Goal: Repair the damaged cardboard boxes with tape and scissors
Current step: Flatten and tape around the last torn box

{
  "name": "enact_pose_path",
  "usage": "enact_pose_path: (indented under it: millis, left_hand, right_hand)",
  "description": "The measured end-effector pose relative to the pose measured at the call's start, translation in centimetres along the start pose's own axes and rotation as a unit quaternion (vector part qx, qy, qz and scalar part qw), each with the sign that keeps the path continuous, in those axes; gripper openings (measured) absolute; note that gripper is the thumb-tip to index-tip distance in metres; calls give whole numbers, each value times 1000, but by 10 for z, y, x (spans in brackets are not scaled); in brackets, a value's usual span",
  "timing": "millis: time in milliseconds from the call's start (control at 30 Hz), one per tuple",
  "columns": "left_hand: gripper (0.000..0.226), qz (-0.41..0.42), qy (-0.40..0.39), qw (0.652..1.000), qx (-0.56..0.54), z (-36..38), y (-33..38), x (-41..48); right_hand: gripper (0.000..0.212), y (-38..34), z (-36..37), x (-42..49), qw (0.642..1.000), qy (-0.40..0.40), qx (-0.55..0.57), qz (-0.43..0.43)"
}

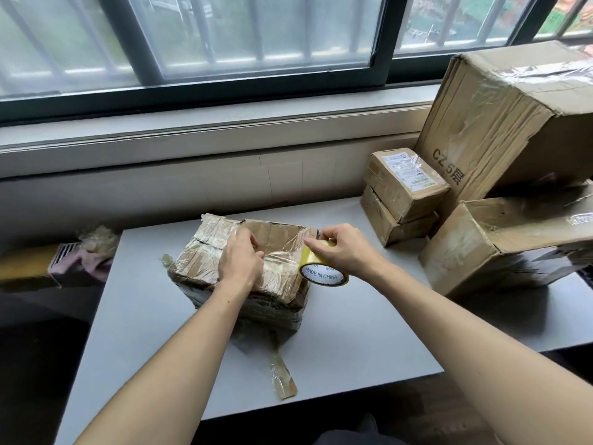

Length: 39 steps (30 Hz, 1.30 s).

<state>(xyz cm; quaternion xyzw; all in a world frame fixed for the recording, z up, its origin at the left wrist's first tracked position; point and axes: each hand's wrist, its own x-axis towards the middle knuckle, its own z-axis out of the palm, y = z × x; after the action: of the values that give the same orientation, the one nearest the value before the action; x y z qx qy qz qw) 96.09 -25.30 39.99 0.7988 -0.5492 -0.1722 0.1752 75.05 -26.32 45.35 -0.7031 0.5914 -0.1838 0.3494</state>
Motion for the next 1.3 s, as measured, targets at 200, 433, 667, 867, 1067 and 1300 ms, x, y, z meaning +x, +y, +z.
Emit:
enact_pose_path:
  millis: [200, 433, 667, 867, 1067, 1300]
  left_hand:
    - [36, 286, -54, 951, -106, 11, 25, -12]
    - [132, 263, -210, 937, 96, 9, 3, -32]
    - [118, 180, -166, 944, 223, 31, 17, -46]
    - [100, 141, -136, 954, 229, 39, 22, -57]
    - [91, 119, -163, 960, 196, 33, 17, -48]
    - [88, 103, -170, 959, 202, 37, 25, -53]
  right_hand:
    - [42, 4, 2, 7, 999, -6, 34, -19]
    - [44, 11, 1, 14, 998, -18, 67, -11]
    - [53, 32, 17, -3, 963, 10, 269, -5]
    - [62, 39, 18, -8, 968, 12, 252, 6]
    - [65, 46, 2, 3, 1000, 4, 7, -27]
    - [65, 86, 55, -5, 998, -8, 45, 36]
